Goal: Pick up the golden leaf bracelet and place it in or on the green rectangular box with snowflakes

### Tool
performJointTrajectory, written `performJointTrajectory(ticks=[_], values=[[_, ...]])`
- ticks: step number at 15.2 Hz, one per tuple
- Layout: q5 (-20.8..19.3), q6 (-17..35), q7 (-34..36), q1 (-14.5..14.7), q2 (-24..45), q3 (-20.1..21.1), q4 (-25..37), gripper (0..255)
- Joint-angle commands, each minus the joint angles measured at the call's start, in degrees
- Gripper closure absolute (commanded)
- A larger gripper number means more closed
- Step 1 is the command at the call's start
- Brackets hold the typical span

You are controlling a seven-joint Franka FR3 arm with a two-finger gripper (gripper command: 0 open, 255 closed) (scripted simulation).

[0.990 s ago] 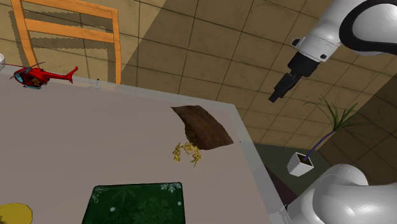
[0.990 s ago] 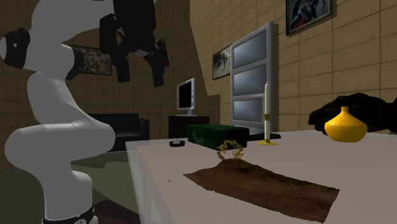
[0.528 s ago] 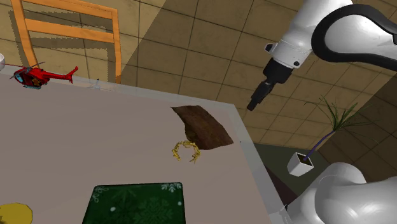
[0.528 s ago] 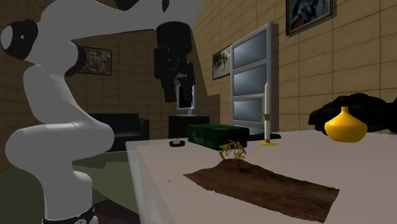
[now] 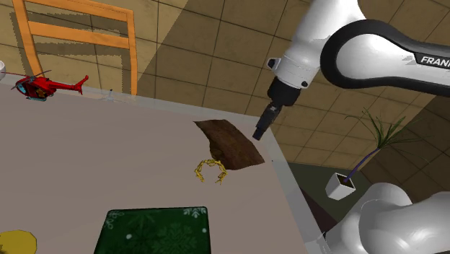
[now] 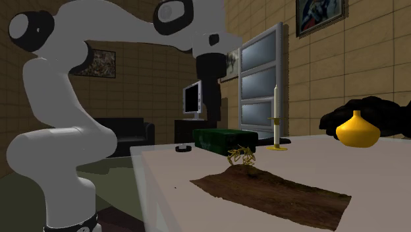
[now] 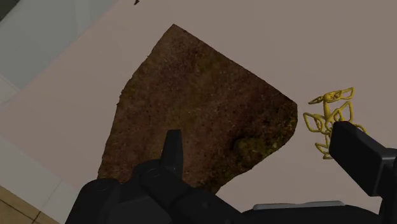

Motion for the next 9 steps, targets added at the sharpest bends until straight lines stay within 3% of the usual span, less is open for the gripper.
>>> performJointTrajectory(ticks=[1,9], values=[[0.62,1.47,1.07,1.23,2.92,2.40,1.40,0],[0.67,6.84,3.71,4.99,13.37,10.25,5.78,0]])
